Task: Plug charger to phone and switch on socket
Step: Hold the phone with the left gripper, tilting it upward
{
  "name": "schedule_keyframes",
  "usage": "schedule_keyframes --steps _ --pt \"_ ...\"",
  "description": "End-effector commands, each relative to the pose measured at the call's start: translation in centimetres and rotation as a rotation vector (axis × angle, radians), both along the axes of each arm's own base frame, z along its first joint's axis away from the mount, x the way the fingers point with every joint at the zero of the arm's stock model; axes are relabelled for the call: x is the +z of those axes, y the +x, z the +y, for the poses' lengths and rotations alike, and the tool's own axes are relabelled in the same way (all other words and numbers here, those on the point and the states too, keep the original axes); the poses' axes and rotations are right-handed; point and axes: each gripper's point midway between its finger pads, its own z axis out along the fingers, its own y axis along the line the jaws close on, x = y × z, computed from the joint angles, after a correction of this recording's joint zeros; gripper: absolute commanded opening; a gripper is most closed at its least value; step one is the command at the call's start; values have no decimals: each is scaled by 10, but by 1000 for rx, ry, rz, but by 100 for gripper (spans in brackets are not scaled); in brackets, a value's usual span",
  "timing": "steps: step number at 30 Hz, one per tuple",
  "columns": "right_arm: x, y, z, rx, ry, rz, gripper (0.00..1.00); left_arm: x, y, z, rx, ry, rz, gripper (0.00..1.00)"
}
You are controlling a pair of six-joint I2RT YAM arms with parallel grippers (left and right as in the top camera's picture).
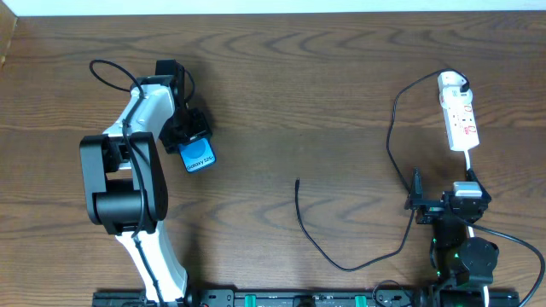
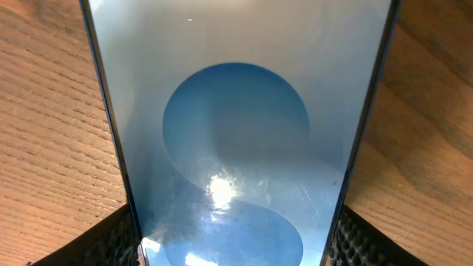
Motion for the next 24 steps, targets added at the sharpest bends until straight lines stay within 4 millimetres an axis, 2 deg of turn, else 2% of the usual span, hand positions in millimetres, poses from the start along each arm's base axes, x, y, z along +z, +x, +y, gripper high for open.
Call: schedule_keyframes --steps 1,10,15,24 --pt "-1 0 1 5 -5 1 99 -10 -8 -7 6 -44 30 60" --pt "-1 0 1 5 -5 1 99 -10 -6 -7 6 -40 22 43" --pt "-1 0 1 5 -5 1 99 -9 -5 -7 6 -40 21 42" --pt "-1 0 1 5 -5 1 99 11 6 -6 5 -38 -23 23"
